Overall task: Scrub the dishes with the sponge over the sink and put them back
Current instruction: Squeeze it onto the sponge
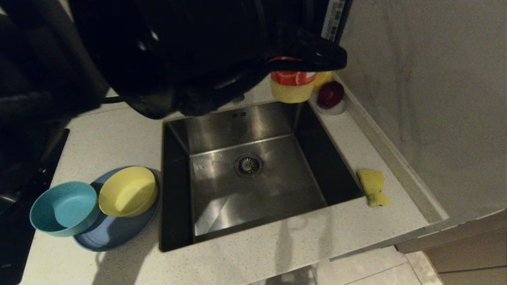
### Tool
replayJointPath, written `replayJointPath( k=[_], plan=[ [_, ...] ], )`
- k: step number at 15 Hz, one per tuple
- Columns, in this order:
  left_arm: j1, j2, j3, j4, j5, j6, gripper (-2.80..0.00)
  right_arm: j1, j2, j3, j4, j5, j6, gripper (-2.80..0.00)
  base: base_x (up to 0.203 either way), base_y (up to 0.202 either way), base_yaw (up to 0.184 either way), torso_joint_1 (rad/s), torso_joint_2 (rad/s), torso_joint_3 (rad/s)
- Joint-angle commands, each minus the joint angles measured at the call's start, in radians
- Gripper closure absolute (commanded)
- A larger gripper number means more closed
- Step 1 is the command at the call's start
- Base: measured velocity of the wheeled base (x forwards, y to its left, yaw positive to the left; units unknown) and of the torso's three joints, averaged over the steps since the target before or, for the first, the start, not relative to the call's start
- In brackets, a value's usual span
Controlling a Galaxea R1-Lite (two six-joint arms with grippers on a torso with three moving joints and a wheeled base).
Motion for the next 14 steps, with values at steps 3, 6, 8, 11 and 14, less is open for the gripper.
replayJointPath(
  k=[3,6,8,11,14],
  plan=[
    [-0.007,0.12,-0.002,-0.004,0.024,0.036,0.0,0.0,0.0,0.0,0.0,0.0,0.0,0.0,0.0,0.0,0.0,0.0,0.0,0.0],
    [-0.009,0.17,-0.007,-0.004,0.051,0.042,0.0,0.0,0.0,0.0,0.0,0.0,0.0,0.0,0.0,0.0,0.0,0.0,0.0,0.0],
    [-0.021,0.205,-0.027,-0.004,0.06,0.039,0.0,0.0,0.0,0.0,0.0,0.0,0.0,0.0,0.0,0.0,0.0,0.0,0.0,0.0],
    [-0.024,0.283,-0.053,-0.009,0.074,0.038,0.0,0.0,0.0,0.0,0.0,0.0,0.0,0.0,0.0,0.0,0.0,0.0,0.0,0.0],
    [-0.024,0.354,-0.115,-0.022,0.075,0.057,0.0,0.0,0.0,0.0,0.0,0.0,0.0,0.0,0.0,0.0,0.0,0.0,0.0,0.0]
  ],
)
